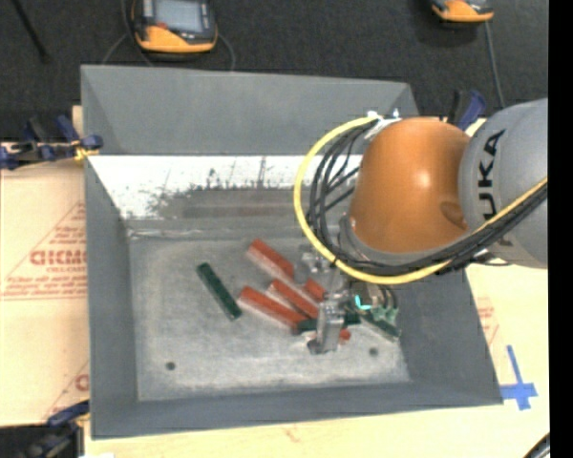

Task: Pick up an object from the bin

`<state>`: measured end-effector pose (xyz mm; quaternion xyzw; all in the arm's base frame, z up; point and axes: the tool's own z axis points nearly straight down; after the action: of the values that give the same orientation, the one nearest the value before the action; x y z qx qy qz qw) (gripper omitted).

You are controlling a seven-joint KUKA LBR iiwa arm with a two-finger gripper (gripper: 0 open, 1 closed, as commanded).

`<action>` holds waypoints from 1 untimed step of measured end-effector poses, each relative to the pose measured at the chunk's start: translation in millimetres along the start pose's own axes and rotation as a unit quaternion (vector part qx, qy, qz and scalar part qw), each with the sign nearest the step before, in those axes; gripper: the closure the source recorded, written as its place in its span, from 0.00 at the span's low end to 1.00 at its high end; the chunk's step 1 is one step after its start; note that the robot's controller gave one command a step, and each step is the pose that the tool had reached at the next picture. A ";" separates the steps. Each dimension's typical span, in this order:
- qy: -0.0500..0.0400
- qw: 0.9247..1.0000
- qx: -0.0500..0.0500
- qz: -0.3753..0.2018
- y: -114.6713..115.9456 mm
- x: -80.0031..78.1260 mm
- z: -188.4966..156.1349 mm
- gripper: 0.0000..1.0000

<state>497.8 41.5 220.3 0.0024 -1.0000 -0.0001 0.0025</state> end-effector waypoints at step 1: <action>-0.004 0.998 -0.001 0.065 -61.8 -88.3 150.1 0.00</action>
Offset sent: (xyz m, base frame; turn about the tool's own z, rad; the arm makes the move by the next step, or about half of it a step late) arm 0.0854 -0.0605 -0.1503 0.1269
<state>585.6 -19.9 69.7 -0.0626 -0.9980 -0.0012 -0.0010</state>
